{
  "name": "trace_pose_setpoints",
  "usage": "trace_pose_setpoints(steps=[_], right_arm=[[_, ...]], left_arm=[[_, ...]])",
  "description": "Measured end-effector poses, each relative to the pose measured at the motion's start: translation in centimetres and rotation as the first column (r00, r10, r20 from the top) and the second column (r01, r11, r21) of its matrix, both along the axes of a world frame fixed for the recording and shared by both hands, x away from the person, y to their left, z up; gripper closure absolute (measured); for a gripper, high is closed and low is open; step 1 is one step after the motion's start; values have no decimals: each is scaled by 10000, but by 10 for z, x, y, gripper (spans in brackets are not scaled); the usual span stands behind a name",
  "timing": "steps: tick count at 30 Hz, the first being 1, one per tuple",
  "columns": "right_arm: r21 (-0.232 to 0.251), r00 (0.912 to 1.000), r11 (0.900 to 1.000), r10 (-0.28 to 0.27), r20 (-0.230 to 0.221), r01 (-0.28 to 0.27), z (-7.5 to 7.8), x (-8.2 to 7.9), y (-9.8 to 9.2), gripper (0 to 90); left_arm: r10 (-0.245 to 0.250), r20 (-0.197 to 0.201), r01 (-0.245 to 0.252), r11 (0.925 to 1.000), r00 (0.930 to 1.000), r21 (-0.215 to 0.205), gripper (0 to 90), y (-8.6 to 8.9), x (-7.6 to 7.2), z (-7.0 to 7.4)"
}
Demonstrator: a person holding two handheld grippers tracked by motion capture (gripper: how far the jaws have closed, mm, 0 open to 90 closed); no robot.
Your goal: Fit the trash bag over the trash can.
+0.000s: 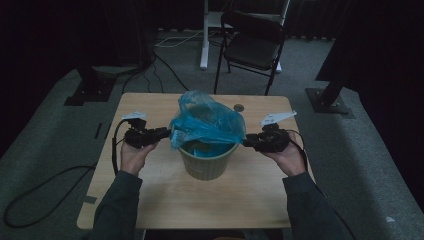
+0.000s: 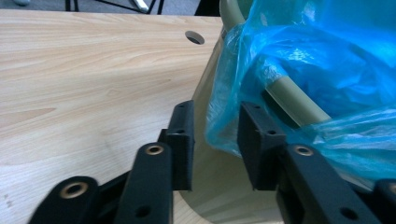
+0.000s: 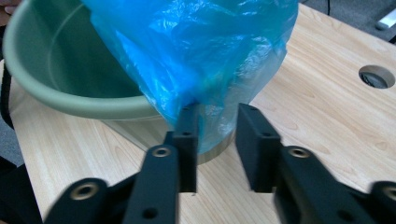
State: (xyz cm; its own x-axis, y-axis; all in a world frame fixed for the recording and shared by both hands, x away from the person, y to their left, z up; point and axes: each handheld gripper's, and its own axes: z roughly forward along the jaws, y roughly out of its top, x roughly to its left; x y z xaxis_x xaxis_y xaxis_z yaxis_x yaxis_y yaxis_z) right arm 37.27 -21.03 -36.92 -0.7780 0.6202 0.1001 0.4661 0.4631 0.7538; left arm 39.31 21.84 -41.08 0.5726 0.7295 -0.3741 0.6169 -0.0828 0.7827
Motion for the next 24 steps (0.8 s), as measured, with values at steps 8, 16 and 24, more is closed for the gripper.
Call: trace_pose_setpoints(steps=[8,16,24], right_arm=[[256,9988,9996,142,462,-154,14,-9,-1,574],[651,9953,9978,21,968,-84,26,-11,3,560],[794,9922,9968,8,1247,-108,34,-10,7,564]], left_arm=[[-7,272,11,9998,9996,-176,601,13,-10,8],[101,650,-76,9992,9978,-388,551,18,-18,20],[-152,1296,213,9987,9914,-457,534,11,-32,38]])
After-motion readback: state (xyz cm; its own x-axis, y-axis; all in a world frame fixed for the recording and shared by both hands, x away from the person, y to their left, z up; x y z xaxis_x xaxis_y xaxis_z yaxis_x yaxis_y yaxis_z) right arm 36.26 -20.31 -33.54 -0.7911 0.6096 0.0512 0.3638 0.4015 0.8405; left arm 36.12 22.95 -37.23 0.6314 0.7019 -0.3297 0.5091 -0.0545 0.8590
